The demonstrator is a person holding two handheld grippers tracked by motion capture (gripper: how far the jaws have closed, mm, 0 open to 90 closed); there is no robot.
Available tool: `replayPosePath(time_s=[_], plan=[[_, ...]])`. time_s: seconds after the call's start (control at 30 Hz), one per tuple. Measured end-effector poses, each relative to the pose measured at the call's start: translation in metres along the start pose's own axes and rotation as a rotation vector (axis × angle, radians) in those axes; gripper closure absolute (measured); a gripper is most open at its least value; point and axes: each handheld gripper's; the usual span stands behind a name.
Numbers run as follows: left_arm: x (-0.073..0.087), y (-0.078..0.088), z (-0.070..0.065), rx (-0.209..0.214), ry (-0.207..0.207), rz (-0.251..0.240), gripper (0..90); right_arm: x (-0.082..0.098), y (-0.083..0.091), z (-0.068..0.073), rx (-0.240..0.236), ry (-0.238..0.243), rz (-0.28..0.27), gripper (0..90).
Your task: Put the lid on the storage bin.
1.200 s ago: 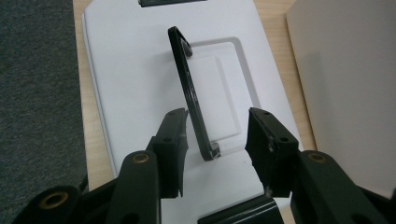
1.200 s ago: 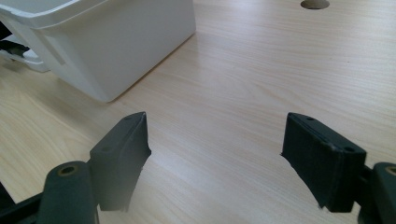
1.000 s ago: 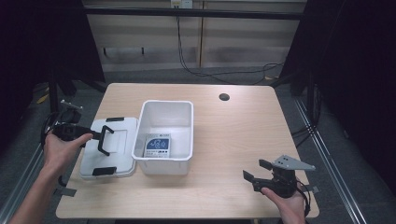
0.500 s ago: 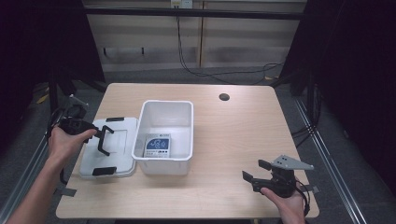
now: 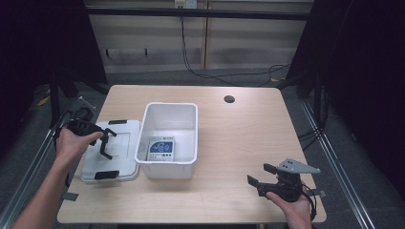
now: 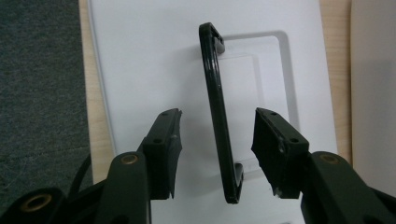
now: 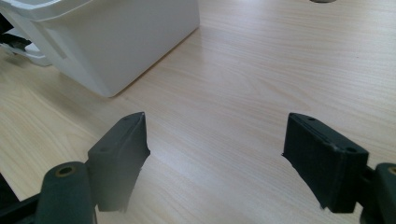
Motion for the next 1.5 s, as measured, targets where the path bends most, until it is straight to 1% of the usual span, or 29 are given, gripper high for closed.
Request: replayPosePath(time_s=[0.03,0.07,0.1,0.13,0.17,0.23,0.27,0.3,0.37,0.4,0.5,0.53,0.7,0.73,0.8,0.93,0.97,1.0,1.03,1.07,1.1,1.13,1.17,1.23,1.3,1.4,1.43,1.47,1.5], plan=[[-0.001,-0.002,-0.001,-0.014,0.007,-0.002,53.4,0.0,0.0,0.0,0.0,0.002,0.0,21.2],[-0.001,-0.003,-0.002,-0.011,0.019,-0.001,53.6,0.0,0.0,0.0,-0.001,0.001,0.001,21.1],[-0.003,-0.005,-0.002,-0.01,0.019,0.002,54.9,0.0,0.0,0.0,-0.001,0.0,0.001,21.1],[-0.004,-0.008,-0.004,-0.018,0.014,0.02,55.6,0.0,0.0,0.0,-0.003,0.0,0.003,21.2],[-0.005,-0.01,-0.004,-0.015,0.022,0.029,55.6,0.0,0.0,0.0,-0.003,0.0,0.003,21.2],[-0.007,-0.013,-0.005,-0.017,0.033,0.026,62.0,0.0,-0.001,0.0,-0.006,0.003,0.005,21.2],[-0.009,-0.015,-0.006,0.002,0.03,0.036,64.2,0.0,-0.001,0.0,-0.007,0.004,0.005,21.1],[-0.009,-0.015,-0.006,0.002,0.03,0.036,66.7,0.0,-0.001,0.0,-0.007,0.004,0.005,21.1],[-0.01,-0.017,-0.008,-0.017,0.045,0.044,68.1,0.0,-0.001,0.0,-0.007,0.003,0.007,20.9],[-0.01,-0.018,-0.008,-0.008,0.05,0.05,69.9,0.0,-0.001,0.0,-0.009,0.004,0.009,20.9],[-0.01,-0.019,-0.008,-0.016,0.061,0.057,71.3,0.0,-0.001,0.001,-0.009,0.005,0.013,20.9],[-0.011,-0.021,-0.008,-0.005,0.068,0.068,74.8,0.0,-0.001,0.001,-0.012,0.008,0.015,20.7],[-0.011,-0.024,-0.009,-0.004,0.074,0.075,78.9,0.0,-0.002,0.001,-0.012,0.009,0.018,20.7],[-0.012,-0.024,-0.01,-0.008,0.072,0.079,82.1,0.0,-0.002,0.001,-0.013,0.009,0.018,21.1],[-0.013,-0.024,-0.01,-0.004,0.08,0.079,82.5,0.0,-0.002,0.001,-0.014,0.008,0.02,21.1],[-0.015,-0.024,-0.013,-0.009,0.088,0.095,83.5,0.0,-0.004,0.001,-0.015,0.009,0.026,21.2],[-0.016,-0.024,-0.012,-0.017,0.093,0.088,83.9,0.0,-0.004,0.001,-0.015,0.012,0.028,21.4],[-0.016,-0.024,-0.013,-0.015,0.101,0.09,84.5,0.0,-0.003,0.002,-0.015,0.015,0.031,21.5],[-0.016,-0.023,-0.012,-0.01,0.097,0.089,84.6,0.0,-0.003,0.002,-0.014,0.014,0.029,21.6],[-0.016,-0.023,-0.013,-0.02,0.099,0.089,84.6,0.0,-0.003,0.001,-0.017,0.012,0.027,21.5],[-0.016,-0.023,-0.013,-0.02,0.099,0.089,84.6,0.0,-0.003,0.001,-0.017,0.012,0.027,21.5],[-0.016,-0.023,-0.013,-0.012,0.098,0.092,84.6,0.0,-0.003,0.001,-0.015,0.01,0.028,21.5],[-0.016,-0.022,-0.013,-0.01,0.103,0.088,84.6,0.0,-0.003,0.001,-0.016,0.011,0.027,21.6],[-0.016,-0.021,-0.013,-0.011,0.098,0.089,84.6,0.0,-0.003,0.001,-0.018,0.013,0.029,21.7],[-0.016,-0.019,-0.013,-0.015,0.095,0.078,84.6,0.0,-0.003,0.002,-0.017,0.014,0.031,21.9],[-0.017,-0.012,-0.013,-0.014,0.065,0.076,84.5,0.0,-0.004,0.001,-0.016,0.016,0.034,21.9],[-0.017,-0.012,-0.013,-0.014,0.065,0.076,84.6,0.0,-0.004,0.001,-0.016,0.016,0.034,21.9],[-0.017,-0.009,-0.014,-0.012,0.053,0.081,84.6,0.0,-0.004,0.001,-0.016,0.016,0.035,21.9],[-0.017,-0.008,-0.014,-0.016,0.053,0.073,84.6,0.0,-0.004,0.001,-0.018,0.018,0.035,21.9]])
Point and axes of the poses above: each handheld gripper's, and its own axes: y roughly backward along the jaws, x roughly out of its underside, z roughly to its left, and after that the axes turned 15 degrees about -y, right-handed
